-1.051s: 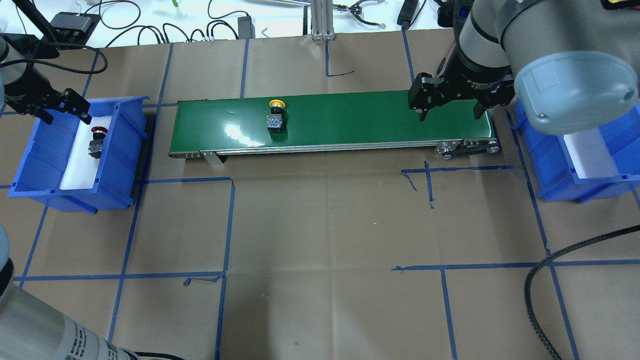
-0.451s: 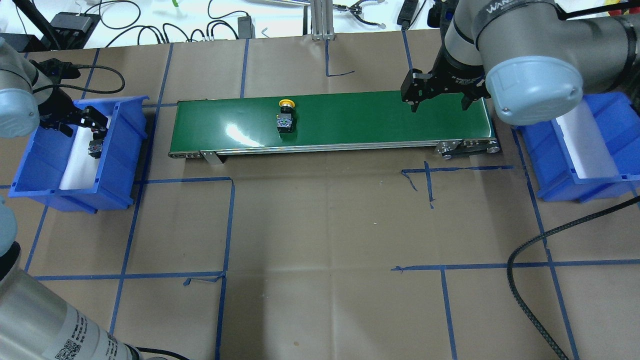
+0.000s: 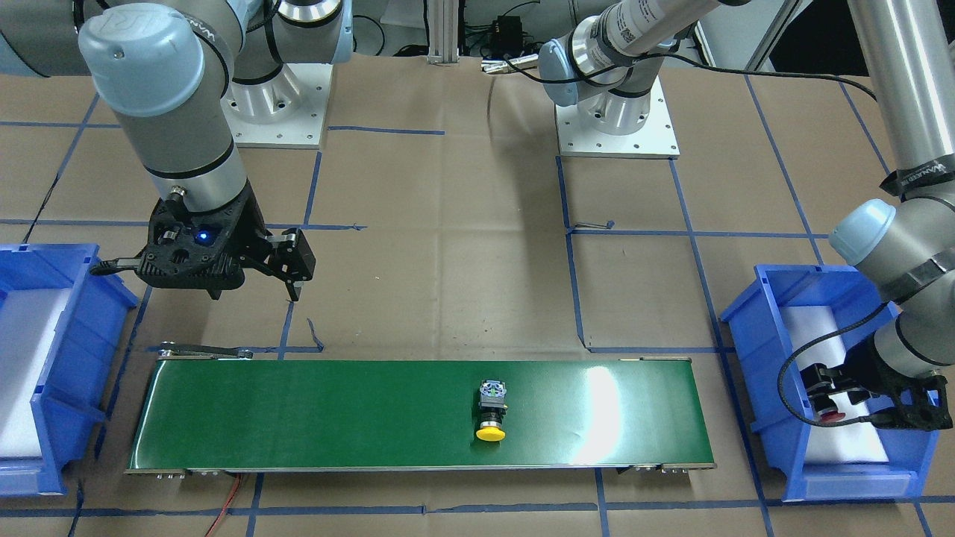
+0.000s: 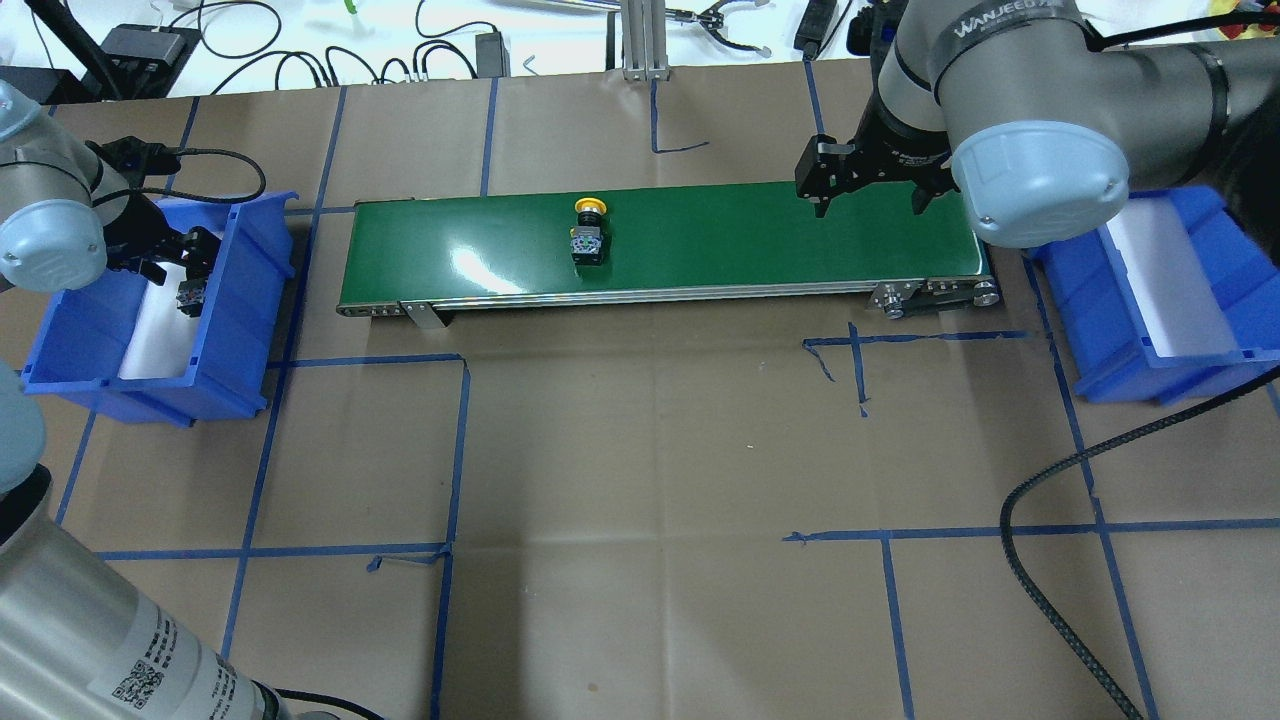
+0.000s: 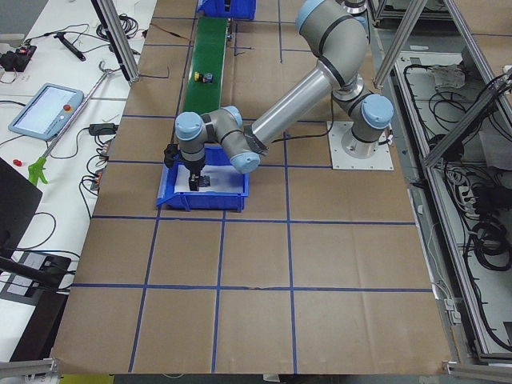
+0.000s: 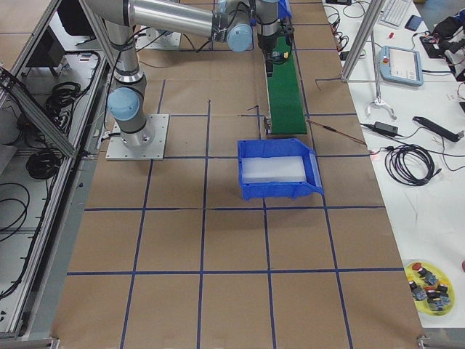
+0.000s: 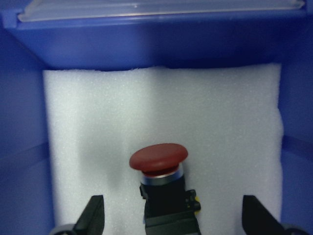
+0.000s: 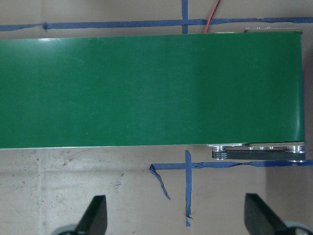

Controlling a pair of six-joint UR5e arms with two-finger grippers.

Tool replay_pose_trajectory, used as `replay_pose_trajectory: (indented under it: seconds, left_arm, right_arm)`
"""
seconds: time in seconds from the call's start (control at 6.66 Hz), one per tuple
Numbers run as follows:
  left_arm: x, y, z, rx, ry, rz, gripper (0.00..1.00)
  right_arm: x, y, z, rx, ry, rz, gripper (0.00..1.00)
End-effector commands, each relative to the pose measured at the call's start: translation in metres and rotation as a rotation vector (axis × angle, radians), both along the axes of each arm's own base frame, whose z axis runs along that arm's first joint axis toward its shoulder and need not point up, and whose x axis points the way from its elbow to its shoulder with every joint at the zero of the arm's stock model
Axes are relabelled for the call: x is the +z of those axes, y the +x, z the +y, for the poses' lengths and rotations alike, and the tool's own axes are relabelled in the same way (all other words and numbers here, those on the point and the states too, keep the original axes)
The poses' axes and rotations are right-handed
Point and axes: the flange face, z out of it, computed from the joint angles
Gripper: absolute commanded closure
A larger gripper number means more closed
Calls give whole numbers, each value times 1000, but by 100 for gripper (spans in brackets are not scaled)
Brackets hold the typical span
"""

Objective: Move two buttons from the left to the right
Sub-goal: 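Lower the left gripper and grasp the red-capped button in the bin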

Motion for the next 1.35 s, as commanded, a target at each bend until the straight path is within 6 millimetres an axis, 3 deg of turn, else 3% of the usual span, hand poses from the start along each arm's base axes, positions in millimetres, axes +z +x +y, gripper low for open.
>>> replay_pose_trajectory:
  seconds: [0.0, 0.15, 0.3, 0.45, 0.6, 0.75, 1.2]
  left_arm:
    - [-2, 1, -2, 14, -4, -6, 41]
    - [-2, 1, -3, 32, -7, -3, 69]
    - [0, 0, -4, 32, -10, -1, 88]
    - [6, 0, -4, 38, -8, -4, 98]
    - [18, -1, -5, 40, -18, -8, 100]
    - [43, -1, -3, 40, -9, -5, 100]
    - [174, -16, 27, 40, 27, -12, 100]
  right_arm:
    - [0, 0, -2, -2, -17, 6, 0]
    - [-2, 0, -4, -2, -22, 8, 0]
    - [-8, 0, -7, -4, -9, 9, 0]
    - [-9, -1, -10, -8, -9, 9, 0]
    - [-13, 0, -10, -11, -2, 7, 0]
    - [-13, 0, -9, -11, 1, 7, 0]
    - [-32, 1, -16, -12, 30, 3, 0]
